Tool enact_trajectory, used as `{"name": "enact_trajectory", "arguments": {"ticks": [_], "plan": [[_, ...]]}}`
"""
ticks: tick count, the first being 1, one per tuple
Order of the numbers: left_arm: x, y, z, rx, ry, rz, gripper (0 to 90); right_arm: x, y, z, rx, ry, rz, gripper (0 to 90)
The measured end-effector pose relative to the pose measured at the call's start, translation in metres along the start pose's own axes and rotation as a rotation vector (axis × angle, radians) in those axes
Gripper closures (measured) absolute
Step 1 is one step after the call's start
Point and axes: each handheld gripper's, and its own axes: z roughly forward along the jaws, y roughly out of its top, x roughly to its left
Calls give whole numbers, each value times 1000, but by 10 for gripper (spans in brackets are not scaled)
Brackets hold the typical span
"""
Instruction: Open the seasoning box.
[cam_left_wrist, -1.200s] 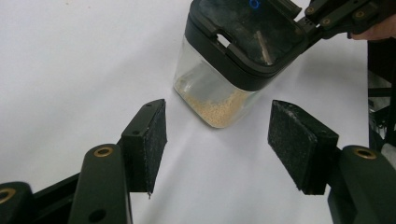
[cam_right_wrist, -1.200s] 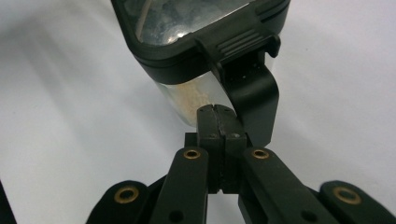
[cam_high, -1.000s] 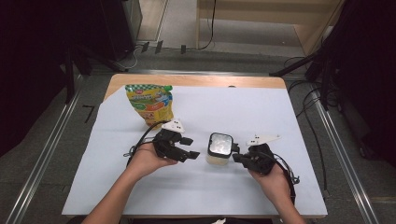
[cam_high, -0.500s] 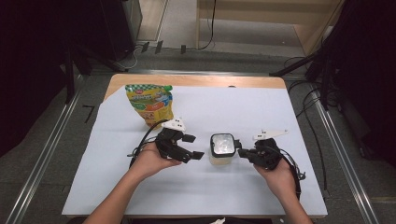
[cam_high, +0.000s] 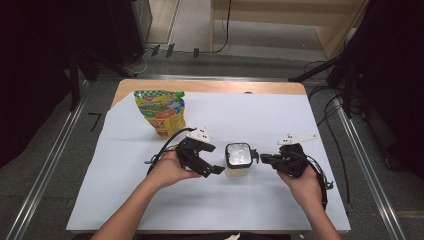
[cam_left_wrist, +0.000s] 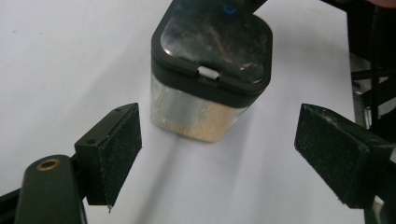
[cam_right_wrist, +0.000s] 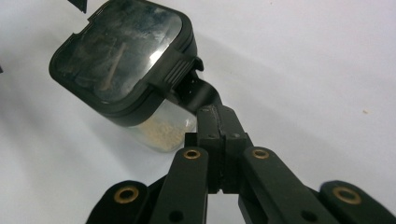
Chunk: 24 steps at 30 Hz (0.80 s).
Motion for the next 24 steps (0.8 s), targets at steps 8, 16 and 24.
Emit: {"name": "enact_trajectory", "arguments": {"ticks": [8,16,24], "plan": [[1,6,15,40,34,47,103,-5,2,3,14,1,10,900],[4,10,31,73,25,52,103,-5,6,7,18,0,6,900],[1,17,44,77,15,91,106,-7,7,10,24,0,14,900]]}}
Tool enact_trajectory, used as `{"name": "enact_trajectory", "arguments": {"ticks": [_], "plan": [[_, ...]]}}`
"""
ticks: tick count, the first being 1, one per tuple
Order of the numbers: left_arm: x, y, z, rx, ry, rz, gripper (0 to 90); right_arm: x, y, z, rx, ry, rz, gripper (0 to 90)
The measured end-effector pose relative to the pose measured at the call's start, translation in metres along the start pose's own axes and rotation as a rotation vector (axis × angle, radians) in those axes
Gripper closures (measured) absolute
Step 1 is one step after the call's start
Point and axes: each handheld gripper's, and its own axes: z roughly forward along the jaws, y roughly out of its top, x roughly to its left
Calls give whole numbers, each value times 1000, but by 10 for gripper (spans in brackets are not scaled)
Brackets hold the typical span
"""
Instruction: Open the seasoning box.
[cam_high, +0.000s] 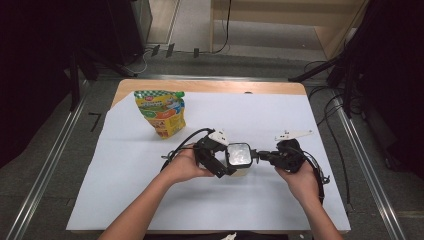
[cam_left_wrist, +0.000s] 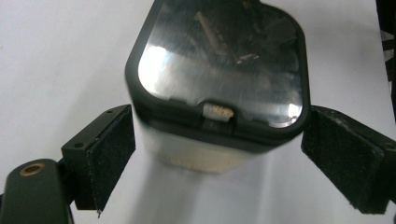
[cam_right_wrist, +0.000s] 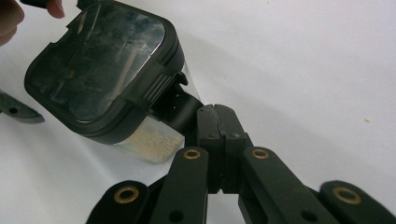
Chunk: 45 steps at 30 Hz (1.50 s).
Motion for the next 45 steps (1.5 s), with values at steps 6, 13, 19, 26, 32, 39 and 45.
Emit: {"name": "enact_trajectory", "arguments": {"ticks": [6,13,19,26,32,39,45], "plan": [[4,3,5,-24,-10,11,136,0,0,1,-2,-2,0,900],[2,3,4,-35,7,36,144,-1,-1,2,0,-1,1,900],[0,6,1,-16,20,58,156,0,-2,2,8,-7,9,900],[-3,10,-2,-2,40,113,170,0,-2,3,10,-11,7,900],[-3,12,-2,8,36,119,174,1,-3,3,14,-12,8,900],[-3,13,-3,13,28,114,175,1,-3,4,12,-13,9,900],[-2,14,-4,12,23,103,175,2,-3,4,13,-13,9,900]]}}
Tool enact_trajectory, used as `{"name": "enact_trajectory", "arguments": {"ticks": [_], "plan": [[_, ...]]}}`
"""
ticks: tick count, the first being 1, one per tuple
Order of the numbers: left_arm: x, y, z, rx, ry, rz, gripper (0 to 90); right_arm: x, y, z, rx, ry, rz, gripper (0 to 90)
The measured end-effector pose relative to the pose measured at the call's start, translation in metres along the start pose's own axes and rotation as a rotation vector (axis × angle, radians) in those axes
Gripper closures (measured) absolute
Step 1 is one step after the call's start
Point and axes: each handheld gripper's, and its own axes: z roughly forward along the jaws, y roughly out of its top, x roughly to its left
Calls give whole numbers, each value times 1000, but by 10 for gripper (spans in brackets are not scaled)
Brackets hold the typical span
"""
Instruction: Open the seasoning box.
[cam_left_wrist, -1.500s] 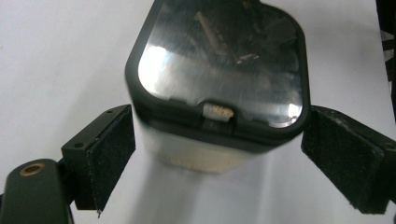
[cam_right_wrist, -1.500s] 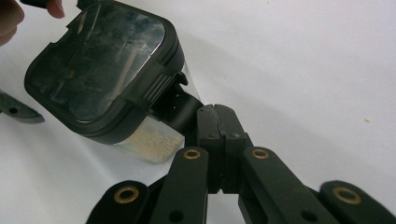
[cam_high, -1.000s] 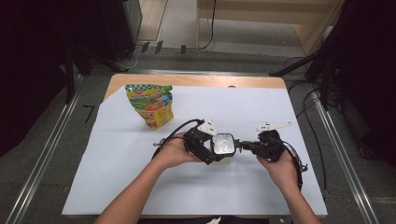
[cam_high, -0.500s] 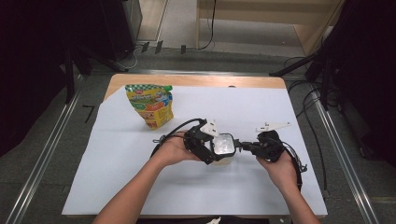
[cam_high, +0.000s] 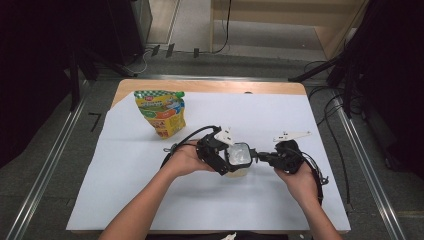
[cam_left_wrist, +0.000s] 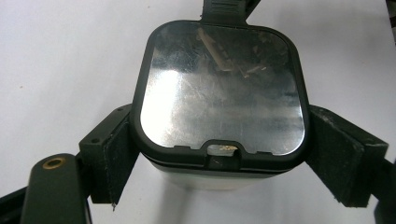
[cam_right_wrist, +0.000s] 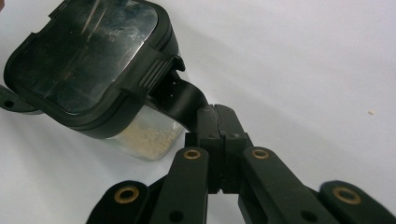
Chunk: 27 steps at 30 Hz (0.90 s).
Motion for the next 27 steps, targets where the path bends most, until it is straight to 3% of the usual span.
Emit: {"name": "enact_trajectory", "arguments": {"ticks": [13,21,27], "plan": [[-3,4,-6,-22,2,21,182,1,-1,0,0,2,-3,900],[-4,8,-9,-8,7,30,182,2,-1,0,0,-2,-3,900],[-5,15,-15,-40,11,19,183,3,-1,0,-3,5,-3,900]]}}
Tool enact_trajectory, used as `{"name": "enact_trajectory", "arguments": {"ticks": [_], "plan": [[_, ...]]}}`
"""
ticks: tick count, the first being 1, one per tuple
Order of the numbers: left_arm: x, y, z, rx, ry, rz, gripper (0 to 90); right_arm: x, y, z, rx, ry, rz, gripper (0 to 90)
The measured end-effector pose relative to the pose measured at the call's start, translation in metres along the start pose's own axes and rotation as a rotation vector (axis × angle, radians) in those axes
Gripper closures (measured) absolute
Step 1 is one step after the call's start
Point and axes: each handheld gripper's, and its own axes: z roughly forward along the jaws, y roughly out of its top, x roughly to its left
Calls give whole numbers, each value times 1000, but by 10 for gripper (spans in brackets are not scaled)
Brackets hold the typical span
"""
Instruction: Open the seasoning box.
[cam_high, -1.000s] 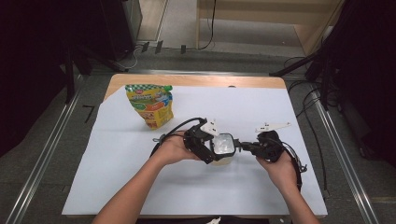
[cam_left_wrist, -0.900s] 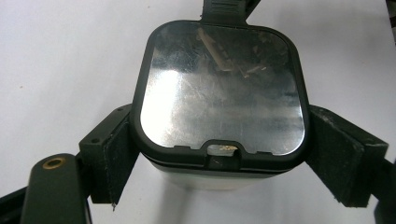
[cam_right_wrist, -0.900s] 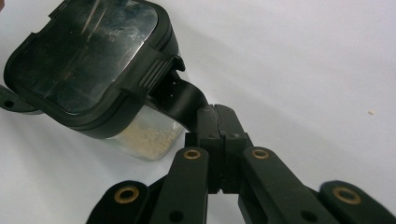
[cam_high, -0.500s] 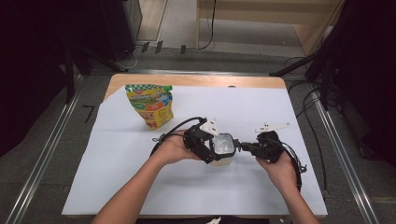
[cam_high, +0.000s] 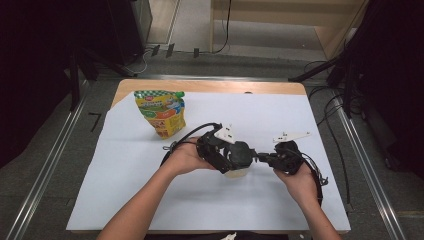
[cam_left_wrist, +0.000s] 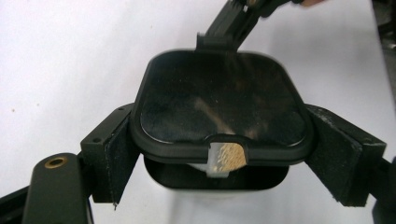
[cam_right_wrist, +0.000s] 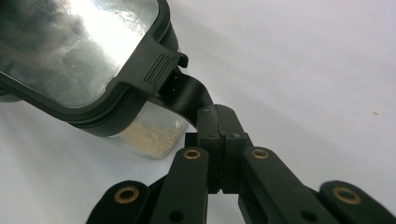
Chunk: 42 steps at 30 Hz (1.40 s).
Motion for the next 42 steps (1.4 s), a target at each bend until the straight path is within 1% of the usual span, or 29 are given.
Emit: {"name": "enact_trajectory", "arguments": {"ticks": [2,5,8,10,12,14,19,20,21,22,23,24,25,27,28,29,30,33,34,35,36,37,38,40,41,42], "plan": [[-1,4,-1,10,6,10,183,1,0,0,-4,-2,-3,900],[-2,6,-1,10,9,9,183,0,0,0,-1,0,-1,900],[-3,9,-2,6,13,-1,182,0,0,0,1,1,0,900],[-3,11,-3,6,15,-20,182,0,0,0,-4,-1,-4,900],[-3,12,-4,9,8,-29,185,0,0,0,-5,0,-3,900],[-3,12,-5,9,7,-47,190,0,0,0,-5,2,-2,900],[-5,14,-7,8,13,-50,193,1,0,0,-8,4,-5,900],[-6,15,-8,12,13,-41,194,1,0,0,-6,4,-5,900],[-6,15,-8,12,13,-41,196,1,0,0,-6,4,-5,900],[-6,16,-8,11,0,-49,196,1,0,0,-6,4,-5,900],[-5,16,-9,5,-21,-49,280,1,0,1,-5,1,-5,900],[-5,16,-10,-7,-32,-53,345,1,0,1,-5,-4,-8,900],[-6,17,-10,-6,-30,-45,331,0,-1,1,-3,10,3,900],[-7,19,-11,3,-26,-27,343,0,-1,1,-4,9,3,900],[-8,19,-11,0,-27,-31,358,0,-1,1,-3,6,2,900],[-9,20,-12,3,-33,-28,408,0,0,0,-5,6,2,900],[-9,20,-12,2,-36,-23,408,0,0,0,-5,6,2,900],[-12,23,-14,-1,-36,-12,467,1,0,0,-7,8,2,900],[-12,24,-14,1,-49,-15,477,1,-1,-1,-7,8,1,900],[-12,24,-14,1,-49,-15,530,1,-1,-1,-7,9,2,900],[-12,25,-15,-3,-62,-16,546,1,-1,-1,-7,11,3,900],[-14,26,-14,-8,-61,-14,546,1,-1,-1,-7,11,3,900],[-14,26,-15,-1,-67,-7,591,1,-1,-1,-8,13,3,900],[-13,28,-15,2,-90,-8,615,1,-1,-1,-9,15,6,900],[-13,28,-15,2,-90,-8,629,1,-1,-1,-9,17,7,900],[-12,29,-15,2,-100,-10,642,1,-2,-1,-10,21,9,900]]}}
